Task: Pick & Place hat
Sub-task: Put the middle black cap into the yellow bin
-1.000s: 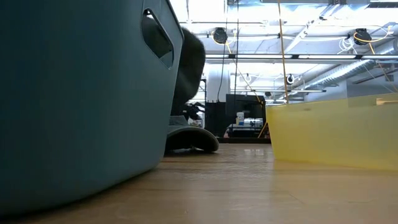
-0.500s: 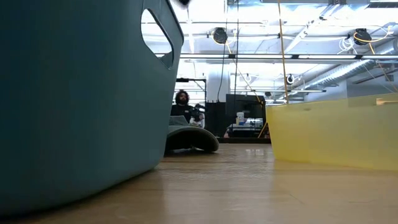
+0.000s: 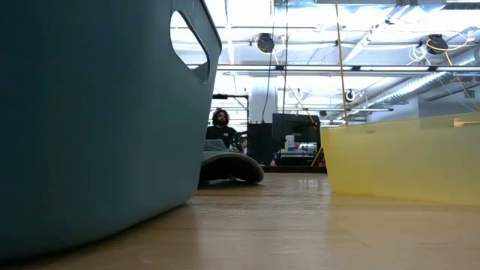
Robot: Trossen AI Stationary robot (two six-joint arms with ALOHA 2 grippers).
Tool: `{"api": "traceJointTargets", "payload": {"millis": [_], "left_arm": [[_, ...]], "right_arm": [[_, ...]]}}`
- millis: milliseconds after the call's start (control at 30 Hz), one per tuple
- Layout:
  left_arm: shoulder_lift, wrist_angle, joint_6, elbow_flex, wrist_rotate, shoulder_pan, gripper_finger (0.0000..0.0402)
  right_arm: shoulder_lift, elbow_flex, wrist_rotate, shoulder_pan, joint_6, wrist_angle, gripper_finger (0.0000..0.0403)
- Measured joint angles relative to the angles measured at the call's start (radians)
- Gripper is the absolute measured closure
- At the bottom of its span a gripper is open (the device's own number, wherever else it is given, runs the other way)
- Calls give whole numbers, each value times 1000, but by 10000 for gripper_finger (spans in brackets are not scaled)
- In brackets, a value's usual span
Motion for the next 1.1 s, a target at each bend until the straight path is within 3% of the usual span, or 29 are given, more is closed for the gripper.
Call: {"api": "traceJointTargets", "payload": {"millis": [133, 367, 500, 833, 1100], "left_arm": [[-23, 79, -74, 0, -29, -14, 393], [-29, 457, -434, 0, -89, -39, 393], [-29, 579, -605, 0, -121, -53, 393], [-25, 622, -751, 25, -149, -84, 393], [72, 610, -759, 176, -140, -84, 393]], "right_arm": [[-1, 0, 46, 25, -116, 0, 35], [-1, 0, 68, 71, -264, -1, 35], [-1, 0, 68, 94, -281, 0, 35], [-1, 0, 48, 129, -351, 86, 35], [16, 0, -13, 129, -406, 108, 35]]}}
